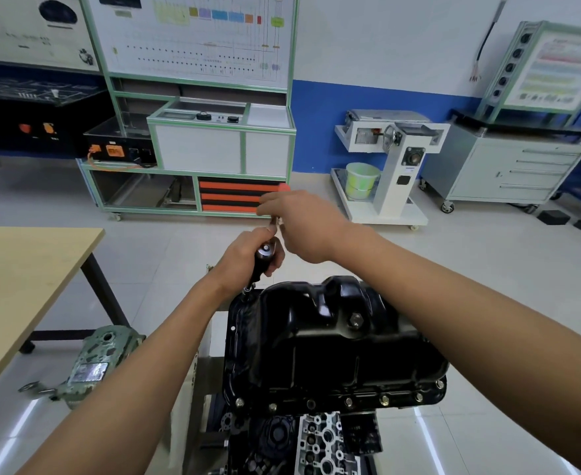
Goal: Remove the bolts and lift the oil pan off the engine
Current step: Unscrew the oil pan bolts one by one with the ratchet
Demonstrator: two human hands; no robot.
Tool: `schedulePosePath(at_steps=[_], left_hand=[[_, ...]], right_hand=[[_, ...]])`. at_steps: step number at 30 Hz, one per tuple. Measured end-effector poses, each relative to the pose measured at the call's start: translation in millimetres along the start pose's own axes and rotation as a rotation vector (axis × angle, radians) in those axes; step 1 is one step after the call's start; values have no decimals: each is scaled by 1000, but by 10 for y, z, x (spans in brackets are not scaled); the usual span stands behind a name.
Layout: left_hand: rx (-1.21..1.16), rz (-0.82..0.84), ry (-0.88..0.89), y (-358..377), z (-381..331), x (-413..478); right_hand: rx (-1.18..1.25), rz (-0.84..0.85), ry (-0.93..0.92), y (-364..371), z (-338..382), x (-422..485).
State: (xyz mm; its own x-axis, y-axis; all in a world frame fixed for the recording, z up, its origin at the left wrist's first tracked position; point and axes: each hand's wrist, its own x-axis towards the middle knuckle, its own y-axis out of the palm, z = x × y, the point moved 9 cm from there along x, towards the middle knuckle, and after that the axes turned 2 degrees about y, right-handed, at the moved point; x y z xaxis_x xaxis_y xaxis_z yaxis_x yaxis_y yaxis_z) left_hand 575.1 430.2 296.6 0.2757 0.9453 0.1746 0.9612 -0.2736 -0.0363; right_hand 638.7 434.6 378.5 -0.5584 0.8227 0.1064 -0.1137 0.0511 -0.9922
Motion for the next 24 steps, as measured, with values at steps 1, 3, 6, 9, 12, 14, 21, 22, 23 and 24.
schedulePosePath(at_steps=[1,3,6,9,12,14,21,22,23,24], left_hand=[[-8,-2,3,3,3,0],[0,-2,7,-8,6,1],[-30,-2,9,-31,-4,2],[-43,-74,2,-94,9,12],[-33,-172,6,-160,19,23],[-19,-224,14,-207,4,30],[-42,-318,55,-257,-16,65],[-55,-321,66,-249,-16,67],[-62,-327,68,-251,-13,66],[-63,-340,61,-266,-6,64]], right_hand=[[51,14,-37,32,42,-9],[122,16,-59,52,48,-48],[146,-19,-59,-2,-26,-109],[61,-7,-17,-33,-90,-143],[-72,5,78,-61,-160,-183],[-104,17,113,-83,-153,-220],[91,139,59,-22,155,-342],[129,150,55,2,187,-347],[154,159,64,16,196,-347],[168,172,78,33,174,-336]])
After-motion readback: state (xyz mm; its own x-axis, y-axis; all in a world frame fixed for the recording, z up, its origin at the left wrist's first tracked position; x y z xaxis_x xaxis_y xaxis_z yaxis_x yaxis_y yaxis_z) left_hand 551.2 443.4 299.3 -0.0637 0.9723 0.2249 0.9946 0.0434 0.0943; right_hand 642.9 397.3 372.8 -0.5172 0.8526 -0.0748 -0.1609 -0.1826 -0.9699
